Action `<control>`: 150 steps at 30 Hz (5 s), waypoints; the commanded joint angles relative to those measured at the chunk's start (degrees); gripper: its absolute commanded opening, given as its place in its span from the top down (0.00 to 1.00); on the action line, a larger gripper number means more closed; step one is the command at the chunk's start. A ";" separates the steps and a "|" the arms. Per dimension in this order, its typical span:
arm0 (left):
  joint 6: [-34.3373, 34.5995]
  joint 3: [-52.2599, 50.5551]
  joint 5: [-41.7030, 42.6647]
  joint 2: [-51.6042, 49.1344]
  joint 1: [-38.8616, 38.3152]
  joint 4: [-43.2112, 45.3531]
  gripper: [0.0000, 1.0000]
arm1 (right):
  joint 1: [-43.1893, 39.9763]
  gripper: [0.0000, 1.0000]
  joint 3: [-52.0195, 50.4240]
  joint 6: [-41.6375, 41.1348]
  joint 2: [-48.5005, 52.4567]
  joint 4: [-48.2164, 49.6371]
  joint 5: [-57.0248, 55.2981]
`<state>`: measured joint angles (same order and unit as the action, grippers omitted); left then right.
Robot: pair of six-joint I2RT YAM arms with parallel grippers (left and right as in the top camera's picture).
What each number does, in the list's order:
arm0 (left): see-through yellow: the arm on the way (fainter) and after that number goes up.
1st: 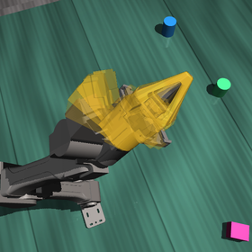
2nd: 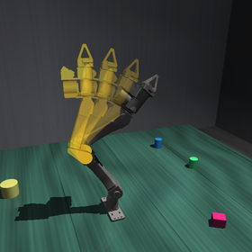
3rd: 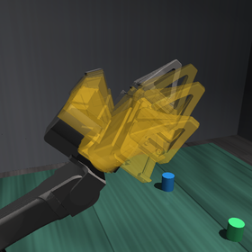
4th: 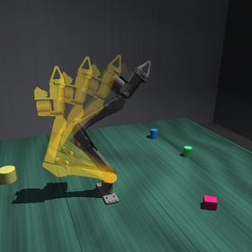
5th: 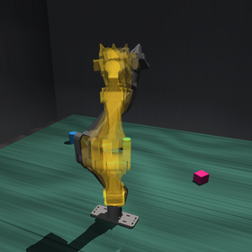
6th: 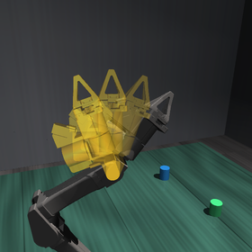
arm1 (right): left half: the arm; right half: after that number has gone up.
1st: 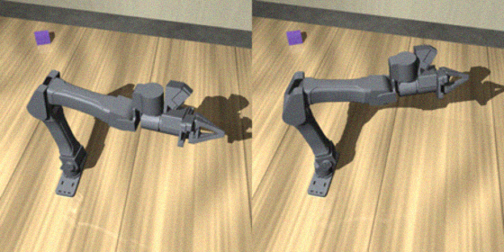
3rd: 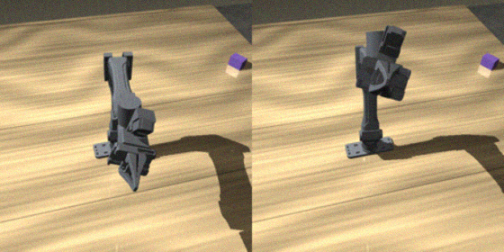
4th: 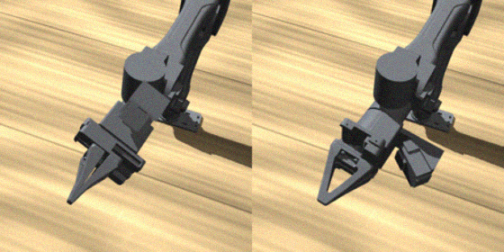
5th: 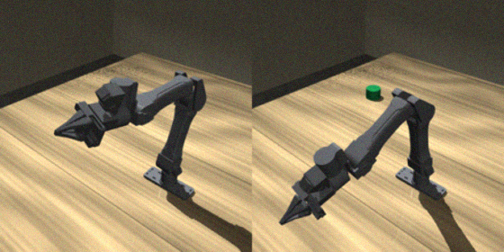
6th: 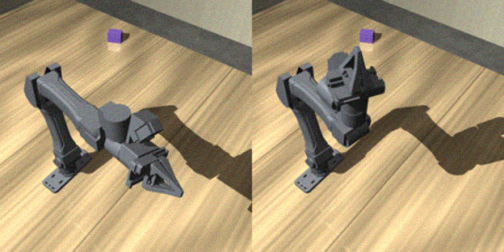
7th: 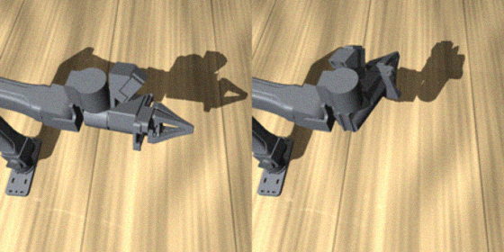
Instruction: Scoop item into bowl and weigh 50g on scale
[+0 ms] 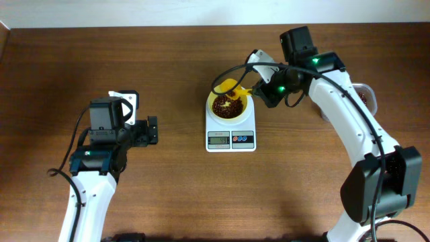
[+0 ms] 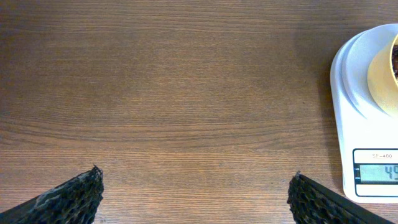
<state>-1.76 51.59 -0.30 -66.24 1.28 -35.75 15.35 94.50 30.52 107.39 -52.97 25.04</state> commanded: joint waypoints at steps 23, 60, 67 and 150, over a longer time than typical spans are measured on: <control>-0.70 -0.17 -0.39 -0.31 0.28 0.13 0.01 | 1.16 0.96 4.09 0.55 -2.80 -2.14 -2.38; -0.70 -0.17 -0.39 -0.31 0.28 0.11 0.01 | -0.81 0.96 4.09 -3.78 -2.80 -4.26 4.20; -0.70 -0.17 -0.39 -0.31 0.28 0.11 0.01 | -0.66 0.96 4.09 -3.85 -2.80 -4.66 0.83; -0.70 -0.17 -0.39 -0.31 0.28 0.11 0.01 | -20.57 0.96 4.07 -55.74 -2.78 22.29 4.20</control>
<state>-1.78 51.59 -0.30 -66.24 1.28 -35.77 -5.54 97.69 -23.64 105.80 -32.40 29.76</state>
